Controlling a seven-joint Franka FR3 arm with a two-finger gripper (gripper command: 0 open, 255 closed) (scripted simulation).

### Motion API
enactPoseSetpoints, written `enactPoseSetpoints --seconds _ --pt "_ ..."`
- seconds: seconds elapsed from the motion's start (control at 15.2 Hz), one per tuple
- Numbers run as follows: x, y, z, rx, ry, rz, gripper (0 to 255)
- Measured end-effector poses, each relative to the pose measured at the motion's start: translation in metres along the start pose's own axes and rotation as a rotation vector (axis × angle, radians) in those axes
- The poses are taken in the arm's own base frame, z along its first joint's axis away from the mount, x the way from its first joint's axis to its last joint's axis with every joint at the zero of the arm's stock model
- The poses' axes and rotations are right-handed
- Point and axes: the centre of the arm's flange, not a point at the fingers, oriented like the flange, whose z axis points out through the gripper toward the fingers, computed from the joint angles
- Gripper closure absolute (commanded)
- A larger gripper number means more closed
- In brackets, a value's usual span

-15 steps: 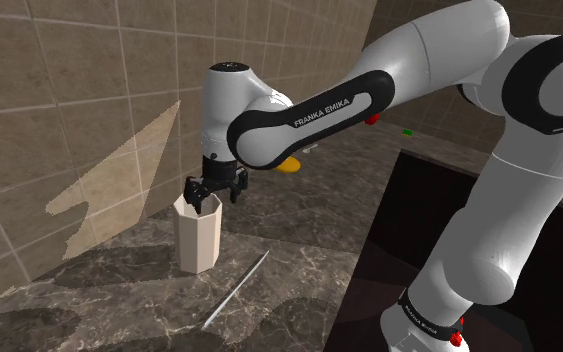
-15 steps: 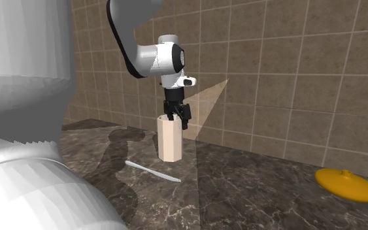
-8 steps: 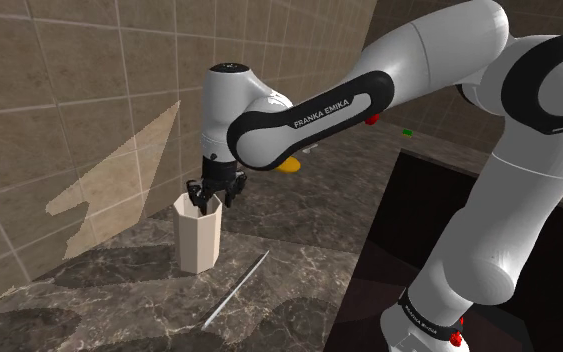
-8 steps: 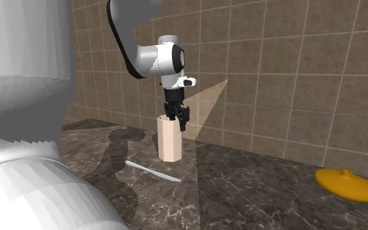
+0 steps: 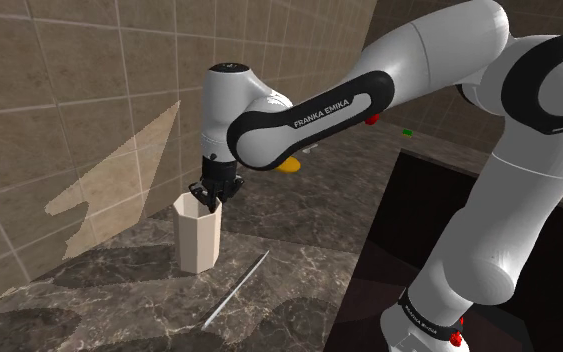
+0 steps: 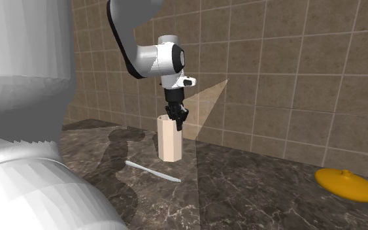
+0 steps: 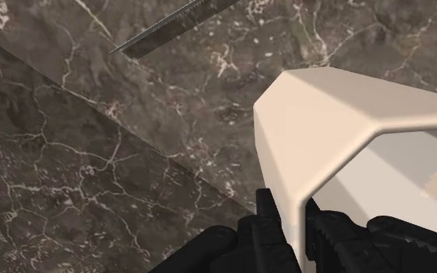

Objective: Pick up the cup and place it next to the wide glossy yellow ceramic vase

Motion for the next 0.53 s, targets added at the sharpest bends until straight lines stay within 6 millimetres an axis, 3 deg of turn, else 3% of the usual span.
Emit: enactPoseSetpoints --seconds 0.53 --pt "0.004 0.0 -0.031 -0.001 -0.001 0.001 255"
